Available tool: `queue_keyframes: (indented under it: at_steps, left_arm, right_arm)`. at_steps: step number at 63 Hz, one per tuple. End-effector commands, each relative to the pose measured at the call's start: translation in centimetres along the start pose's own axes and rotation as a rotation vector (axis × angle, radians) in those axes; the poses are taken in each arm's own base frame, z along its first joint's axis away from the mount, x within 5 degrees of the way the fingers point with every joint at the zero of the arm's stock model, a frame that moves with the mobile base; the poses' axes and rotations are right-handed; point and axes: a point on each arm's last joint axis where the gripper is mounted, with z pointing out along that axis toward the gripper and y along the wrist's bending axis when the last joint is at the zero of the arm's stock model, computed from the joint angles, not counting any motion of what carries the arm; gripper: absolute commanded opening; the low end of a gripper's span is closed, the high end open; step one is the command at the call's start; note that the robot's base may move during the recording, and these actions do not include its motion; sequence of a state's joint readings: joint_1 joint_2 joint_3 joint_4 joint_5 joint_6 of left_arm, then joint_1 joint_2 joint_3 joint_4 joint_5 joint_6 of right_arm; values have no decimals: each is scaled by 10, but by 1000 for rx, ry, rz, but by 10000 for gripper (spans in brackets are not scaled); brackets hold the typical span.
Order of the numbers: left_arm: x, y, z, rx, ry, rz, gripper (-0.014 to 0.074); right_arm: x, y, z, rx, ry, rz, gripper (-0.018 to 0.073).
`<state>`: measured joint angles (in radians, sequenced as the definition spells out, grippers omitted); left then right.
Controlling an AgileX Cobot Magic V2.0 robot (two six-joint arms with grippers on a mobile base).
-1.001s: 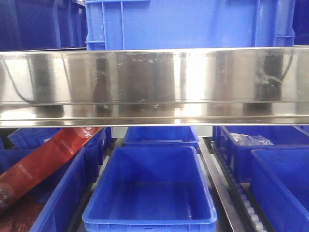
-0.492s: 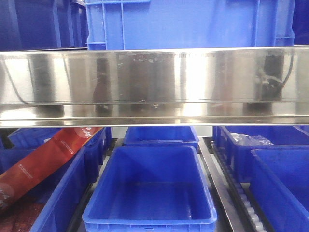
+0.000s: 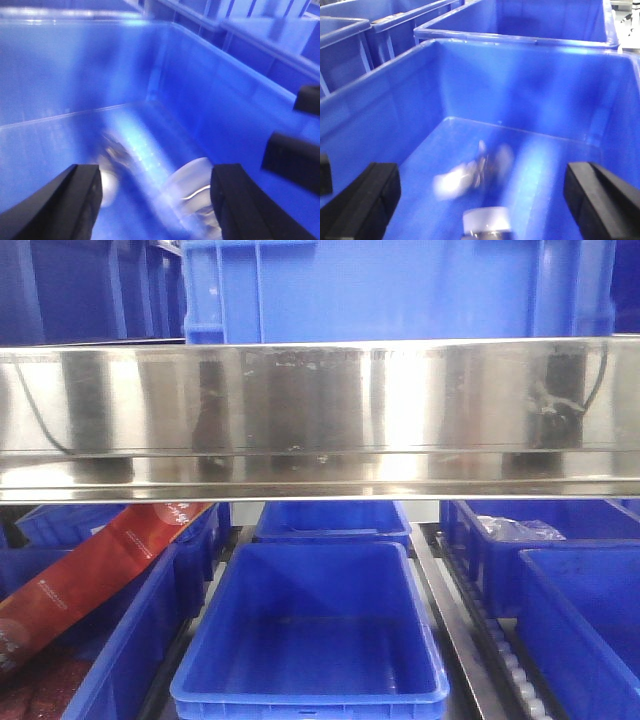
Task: Place valve from conveyor to right shelf box
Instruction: 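Open both grippers to drop the valve into the blue bin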
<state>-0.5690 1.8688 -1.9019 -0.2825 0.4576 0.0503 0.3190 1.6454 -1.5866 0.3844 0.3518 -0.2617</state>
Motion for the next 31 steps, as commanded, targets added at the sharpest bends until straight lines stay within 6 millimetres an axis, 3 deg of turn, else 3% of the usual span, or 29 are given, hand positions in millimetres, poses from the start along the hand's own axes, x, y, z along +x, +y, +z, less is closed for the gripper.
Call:
queue_keyframes:
  at_steps: [1,7,10,15,22,31]
  left_arm:
    - [-9,-4,-7,8,-26,4,332]
    - [-15,-5,-11,11,-30,13,148]
    - [-16,-6,-12,12,-37,14,44]
    - [-17,-5,-12,9,-49,13,-111]
    - [-18,0,-13,-1,-44,12,-111]
    - [-17,3,-21,-5,16,11,-111]
  right_arm:
    - [-18,5,-20,-3,-77,-9,568]
    - [-24,6,-29,-5,-99,-12,497]
    - [-25,6,-31,-5,-107,-12,408]
    - [-25,7,-31,-6,-102,-12,180]
    - [-24,7,-31,-9,-90,-13,-171]
    - [-26,7,-34,-9,-99,-12,-162]
